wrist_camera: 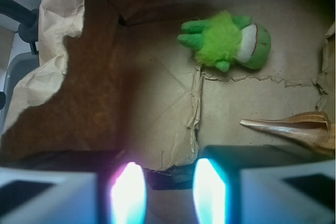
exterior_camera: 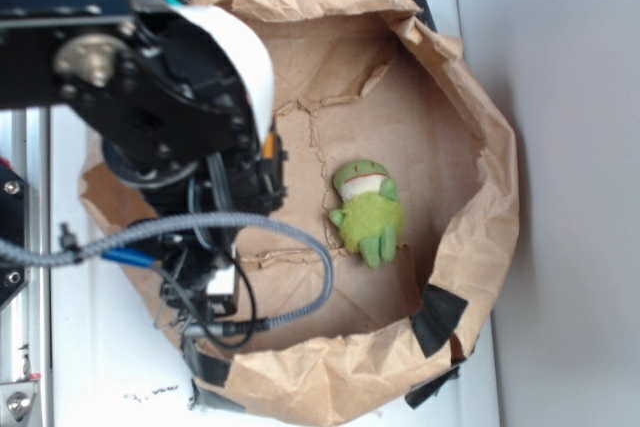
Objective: Grab the green animal.
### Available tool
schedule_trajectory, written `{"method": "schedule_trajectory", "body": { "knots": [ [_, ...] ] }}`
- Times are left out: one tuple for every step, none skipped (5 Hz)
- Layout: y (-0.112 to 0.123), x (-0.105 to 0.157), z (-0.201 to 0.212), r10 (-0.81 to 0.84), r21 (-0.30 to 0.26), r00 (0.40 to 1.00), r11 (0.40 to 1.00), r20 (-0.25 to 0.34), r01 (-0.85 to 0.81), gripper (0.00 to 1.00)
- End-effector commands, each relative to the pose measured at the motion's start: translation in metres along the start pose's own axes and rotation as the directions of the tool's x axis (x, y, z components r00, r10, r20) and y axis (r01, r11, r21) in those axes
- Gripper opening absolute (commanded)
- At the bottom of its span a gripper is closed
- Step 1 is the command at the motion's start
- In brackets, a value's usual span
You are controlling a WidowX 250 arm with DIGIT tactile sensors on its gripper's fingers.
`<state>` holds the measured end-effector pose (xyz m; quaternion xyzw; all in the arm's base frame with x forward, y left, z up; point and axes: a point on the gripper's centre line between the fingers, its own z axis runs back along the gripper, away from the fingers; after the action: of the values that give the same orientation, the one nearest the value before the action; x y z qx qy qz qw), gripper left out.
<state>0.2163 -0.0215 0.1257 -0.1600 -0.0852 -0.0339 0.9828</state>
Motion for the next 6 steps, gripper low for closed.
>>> {"method": "schedule_trajectory", "body": {
  "knots": [
    [0.039, 0.056, -0.005, 0.122, 0.017, 0.991, 0.992, 0.049, -0.122, 1.00],
    [0.047, 0.067, -0.006, 0.142, 0.011, 0.988, 0.990, 0.058, -0.143, 1.00],
    [0.039, 0.058, -0.013, 0.085, 0.051, 0.994, 0.995, 0.074, -0.089, 1.00],
    [0.040, 0.067, -0.030, 0.170, 0.034, 0.977, 0.984, 0.126, -0.176, 1.00],
    [0.037, 0.069, -0.047, 0.213, 0.027, 0.961, 0.975, 0.174, -0.221, 1.00],
    [0.041, 0.078, -0.059, 0.198, 0.047, 0.964, 0.977, 0.180, -0.210, 1.00]
  ]
}}
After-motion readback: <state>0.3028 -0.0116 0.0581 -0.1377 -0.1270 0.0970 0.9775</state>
